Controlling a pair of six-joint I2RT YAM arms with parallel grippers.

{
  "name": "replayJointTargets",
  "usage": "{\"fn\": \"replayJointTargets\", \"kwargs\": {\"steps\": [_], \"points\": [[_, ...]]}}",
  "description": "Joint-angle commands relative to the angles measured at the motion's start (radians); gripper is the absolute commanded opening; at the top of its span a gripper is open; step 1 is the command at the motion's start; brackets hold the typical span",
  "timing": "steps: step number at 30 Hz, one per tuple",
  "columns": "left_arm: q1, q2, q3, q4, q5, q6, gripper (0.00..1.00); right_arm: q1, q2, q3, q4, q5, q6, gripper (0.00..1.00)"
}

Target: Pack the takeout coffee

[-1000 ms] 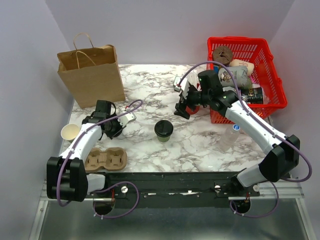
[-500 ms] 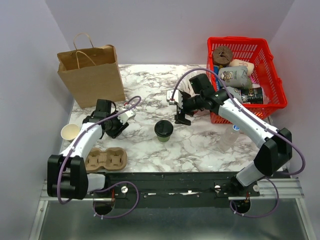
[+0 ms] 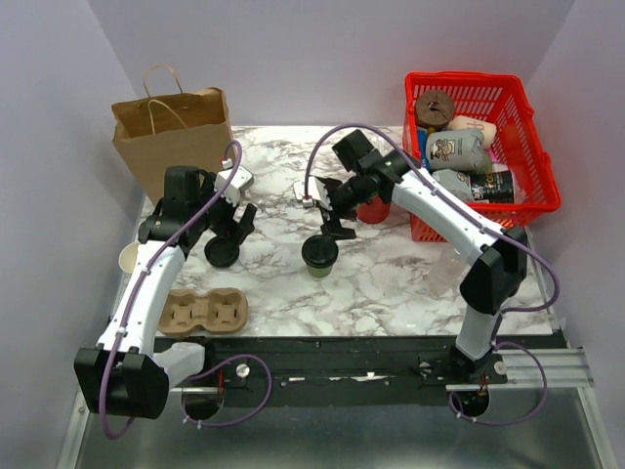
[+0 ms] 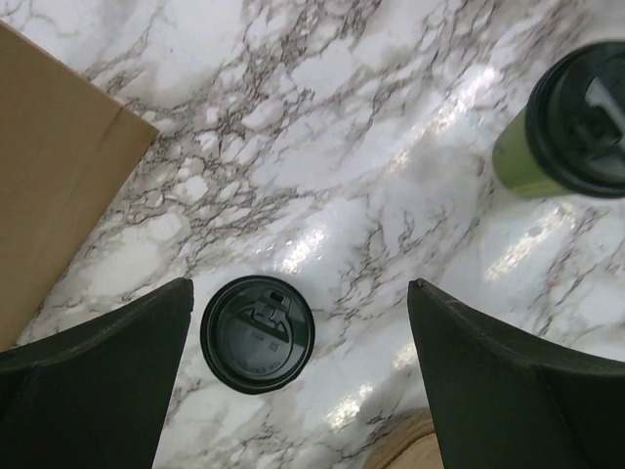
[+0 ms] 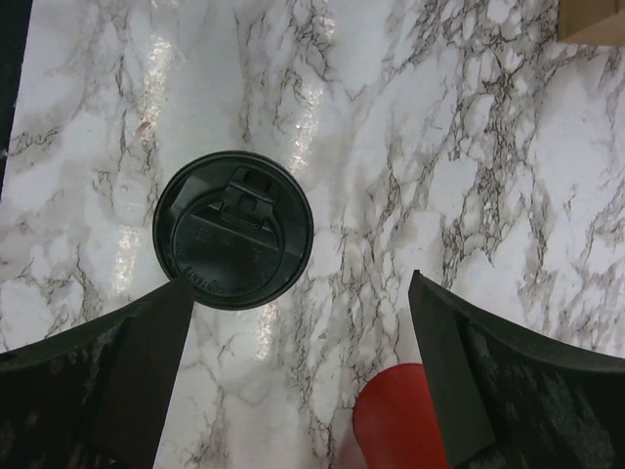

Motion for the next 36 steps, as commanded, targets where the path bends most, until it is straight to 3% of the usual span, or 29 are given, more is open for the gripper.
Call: {"fn": "replayJointTargets", "kwargs": {"steps": [1,11,20,28,36], "points": [[0.020,-0.044,0.022,0.003,0.067,-0.120,0.99,0.026,0.076,0.105,-0.177,-0.025,-0.052,1.00],[0.132,-0.032,0.013,-0.015,0.013,-0.109,0.99,0.089,0.154,0.160,-0.197,-0.088,-0.130,1.00],[0.133,0.018,0.080,-0.049,0.072,-0.141,0.99,0.213,0.229,0.171,-0.035,0.077,0.001,1.00],[0.133,-0.011,0.050,0.002,0.107,-0.188,0.99,0.308,0.308,0.202,-0.062,0.287,-0.080,0.99],[0.133,-0.063,-0.005,0.058,0.127,-0.221,0.99,0.352,0.366,0.156,-0.091,0.412,-0.147,0.92]]}}
